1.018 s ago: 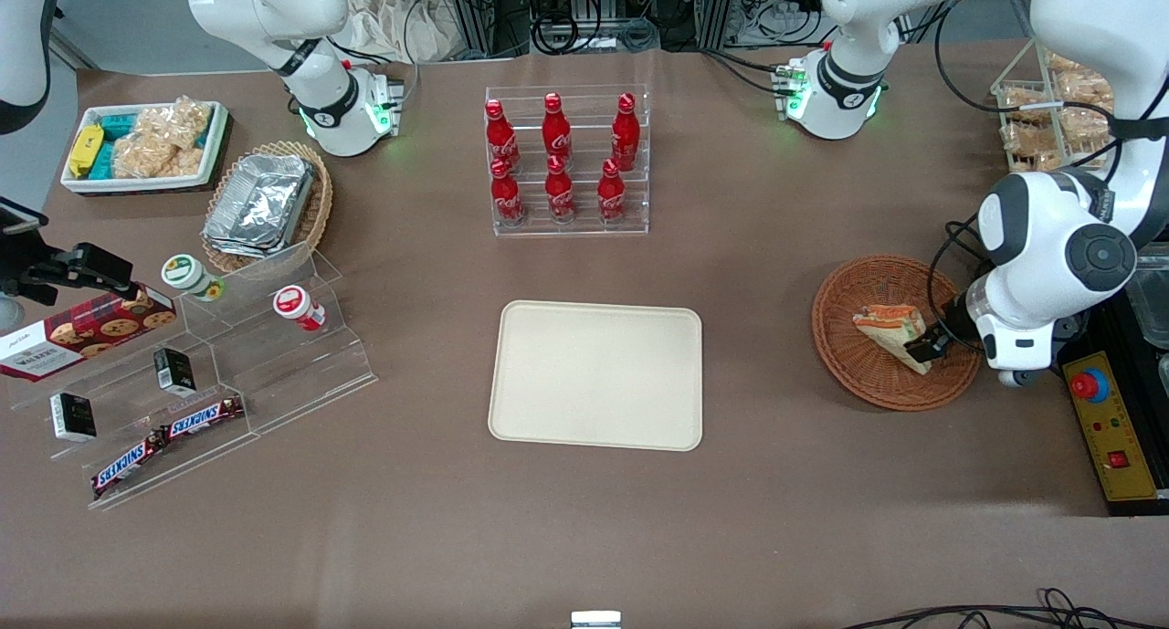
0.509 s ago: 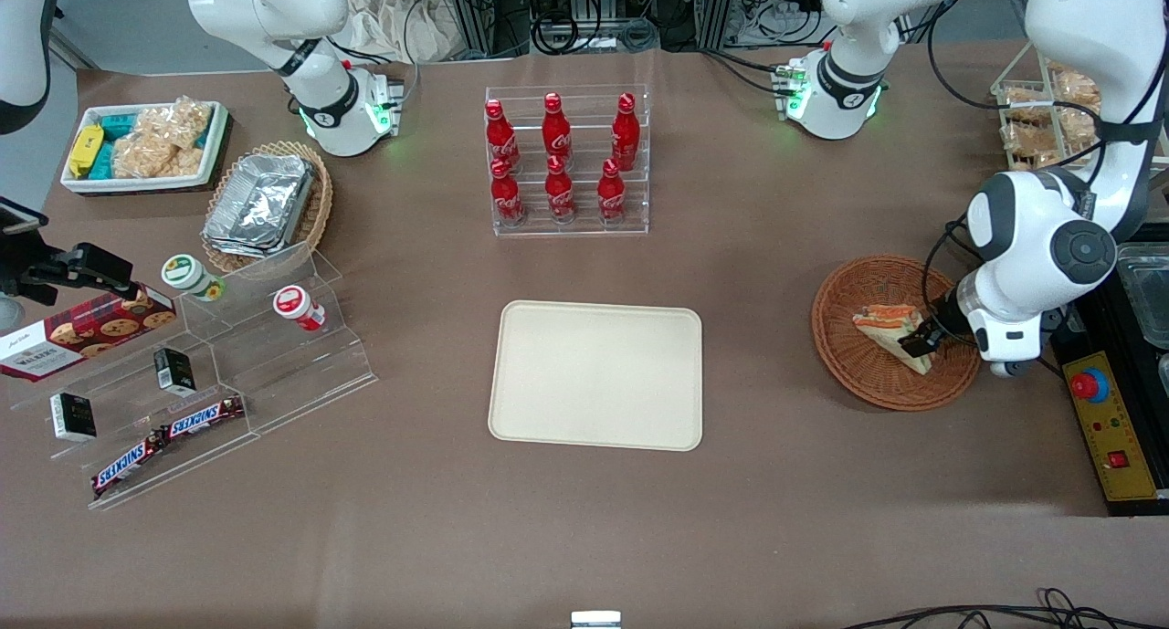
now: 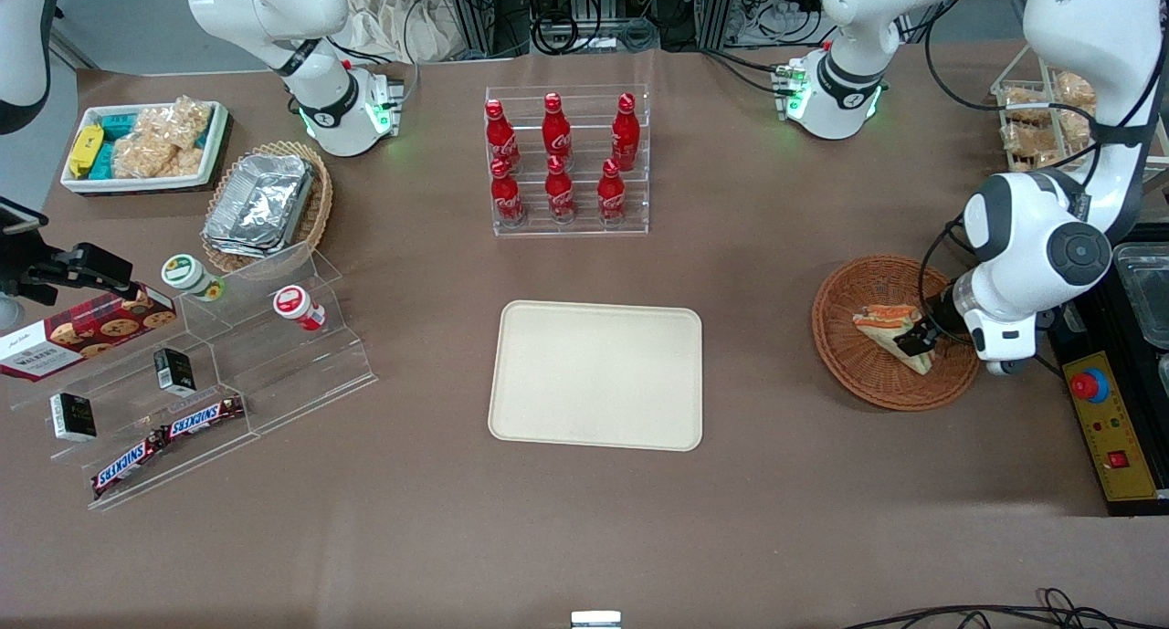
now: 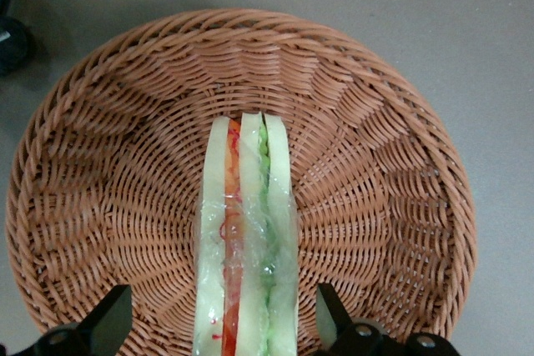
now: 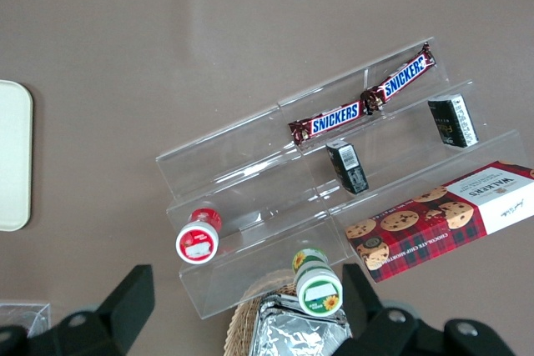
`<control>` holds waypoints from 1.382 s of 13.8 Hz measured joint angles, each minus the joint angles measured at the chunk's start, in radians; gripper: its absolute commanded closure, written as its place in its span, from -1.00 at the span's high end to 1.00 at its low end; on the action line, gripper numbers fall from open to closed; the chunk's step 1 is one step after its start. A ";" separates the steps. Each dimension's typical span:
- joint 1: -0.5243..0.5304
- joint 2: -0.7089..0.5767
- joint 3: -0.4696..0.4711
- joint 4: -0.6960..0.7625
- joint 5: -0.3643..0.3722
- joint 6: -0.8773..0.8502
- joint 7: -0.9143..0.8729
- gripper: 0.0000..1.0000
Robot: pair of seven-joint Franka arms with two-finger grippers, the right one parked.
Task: Place sandwich from basket to tray
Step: 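Lower the open left gripper around the sandwich and close it, then lift the sandwich and carry it over the cream tray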
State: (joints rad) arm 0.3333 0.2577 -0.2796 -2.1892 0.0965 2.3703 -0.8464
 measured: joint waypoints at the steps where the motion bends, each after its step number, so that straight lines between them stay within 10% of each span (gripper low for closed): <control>1: 0.000 0.004 0.000 -0.002 -0.004 0.000 0.000 0.98; 6: 0.000 0.021 0.000 -0.002 -0.009 0.005 -0.006 0.67; 12: -0.003 0.046 -0.011 0.002 -0.010 0.007 -0.073 -1.00; 19: -0.004 0.026 -0.083 0.276 -0.009 -0.383 -0.073 -1.00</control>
State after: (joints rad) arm 0.3290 0.2842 -0.3630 -1.9134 0.0871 1.9877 -0.9191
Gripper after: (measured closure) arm 0.767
